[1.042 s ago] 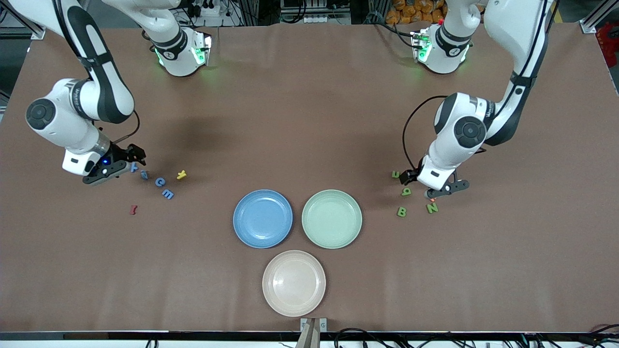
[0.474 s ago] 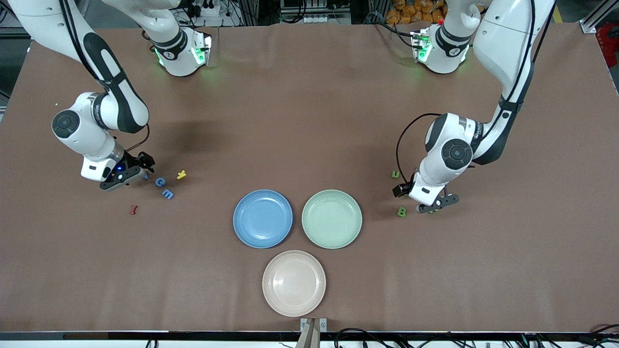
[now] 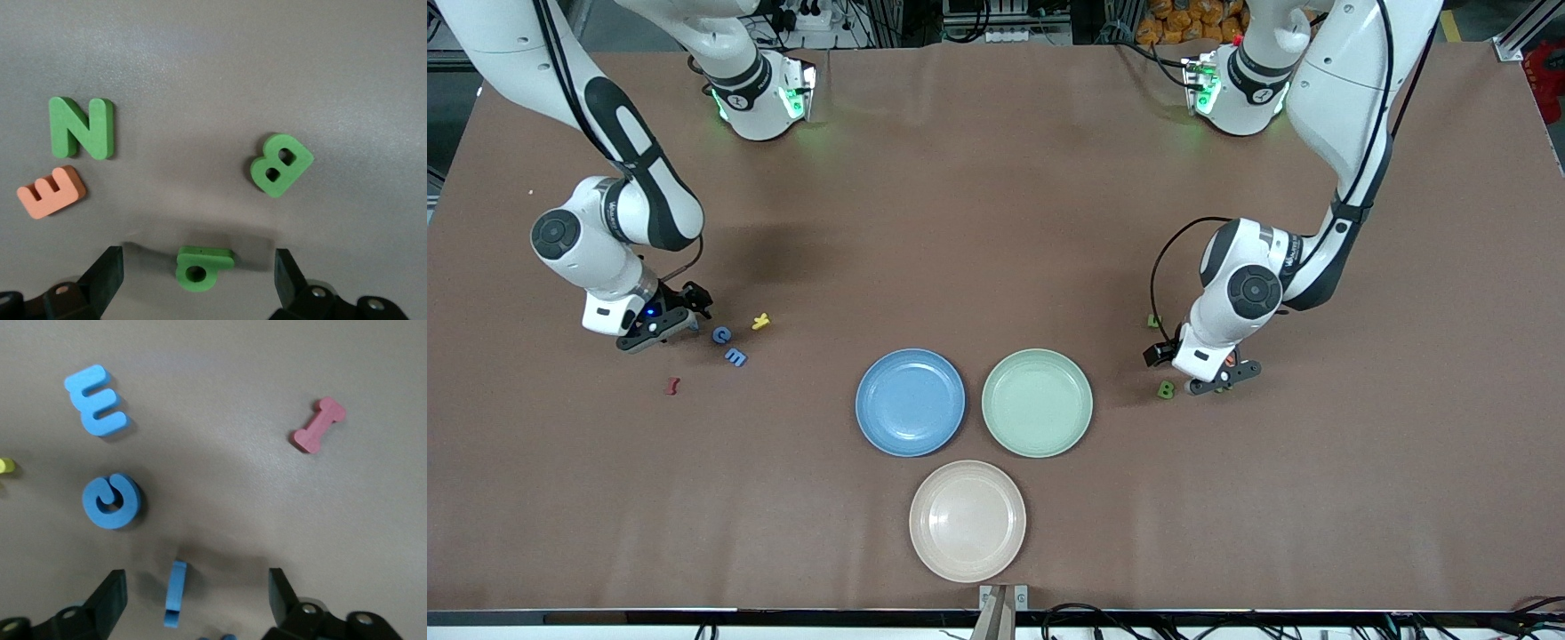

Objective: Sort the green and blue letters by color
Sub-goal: 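Drop the blue I on the blue plate while the left drops green d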

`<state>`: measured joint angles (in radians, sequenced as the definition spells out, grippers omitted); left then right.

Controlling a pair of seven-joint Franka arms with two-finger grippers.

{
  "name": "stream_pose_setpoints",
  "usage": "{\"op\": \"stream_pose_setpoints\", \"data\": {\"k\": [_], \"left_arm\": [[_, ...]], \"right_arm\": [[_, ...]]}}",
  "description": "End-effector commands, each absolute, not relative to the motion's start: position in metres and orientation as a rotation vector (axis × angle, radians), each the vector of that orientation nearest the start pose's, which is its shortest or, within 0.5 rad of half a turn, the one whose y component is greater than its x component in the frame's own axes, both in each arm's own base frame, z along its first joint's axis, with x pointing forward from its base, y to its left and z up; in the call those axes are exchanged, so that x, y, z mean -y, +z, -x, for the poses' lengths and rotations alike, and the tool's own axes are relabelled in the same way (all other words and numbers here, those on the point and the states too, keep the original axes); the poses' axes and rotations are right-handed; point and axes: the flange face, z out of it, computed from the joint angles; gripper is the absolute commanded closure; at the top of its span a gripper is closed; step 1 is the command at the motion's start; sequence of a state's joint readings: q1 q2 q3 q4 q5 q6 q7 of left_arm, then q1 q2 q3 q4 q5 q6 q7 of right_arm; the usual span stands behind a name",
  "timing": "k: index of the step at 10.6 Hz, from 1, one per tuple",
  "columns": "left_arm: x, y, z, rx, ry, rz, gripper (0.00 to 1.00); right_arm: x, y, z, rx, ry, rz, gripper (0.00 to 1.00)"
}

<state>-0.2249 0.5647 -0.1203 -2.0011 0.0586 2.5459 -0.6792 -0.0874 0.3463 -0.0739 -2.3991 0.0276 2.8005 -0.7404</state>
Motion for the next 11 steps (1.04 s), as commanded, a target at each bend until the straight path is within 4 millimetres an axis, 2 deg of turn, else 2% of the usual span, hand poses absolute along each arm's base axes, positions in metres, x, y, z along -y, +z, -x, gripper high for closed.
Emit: {"op": "stream_pose_setpoints", "data": {"k": [1,2,6,7,8,9,11], "left_arm": [[0.207,0.168,-0.562,0.505,-0.008,3.118,0.00],[0.207,0.168,-0.562,0.508,-0.010,3.118,0.00],[0.207,0.168,-0.561,0.513,-0.009,3.116,0.00],[0.211,0.170,-0.560,0.512,-0.014,3.116,0.41],[0.211,0.170,-0.561,0.589,-0.015,3.104,0.99],[0.215,0.171,-0.562,0.656,-0.020,3.093,1.00],[0.219,0.173,-0.561,0.673,-0.025,3.090,1.00]], "right_arm": [[0.089,0.173,-0.487,0.891,-0.068,3.042,0.40],[0.087,0.172,-0.484,0.895,-0.094,3.050,0.55],[0.085,0.168,-0.481,0.874,-0.099,3.056,0.83],[0.086,0.168,-0.482,0.867,-0.097,3.058,0.91],[0.084,0.170,-0.484,0.853,-0.105,3.062,0.97],[0.082,0.173,-0.488,0.831,-0.102,3.063,1.00],[0.074,0.189,-0.504,0.792,-0.095,3.065,1.00]]}}
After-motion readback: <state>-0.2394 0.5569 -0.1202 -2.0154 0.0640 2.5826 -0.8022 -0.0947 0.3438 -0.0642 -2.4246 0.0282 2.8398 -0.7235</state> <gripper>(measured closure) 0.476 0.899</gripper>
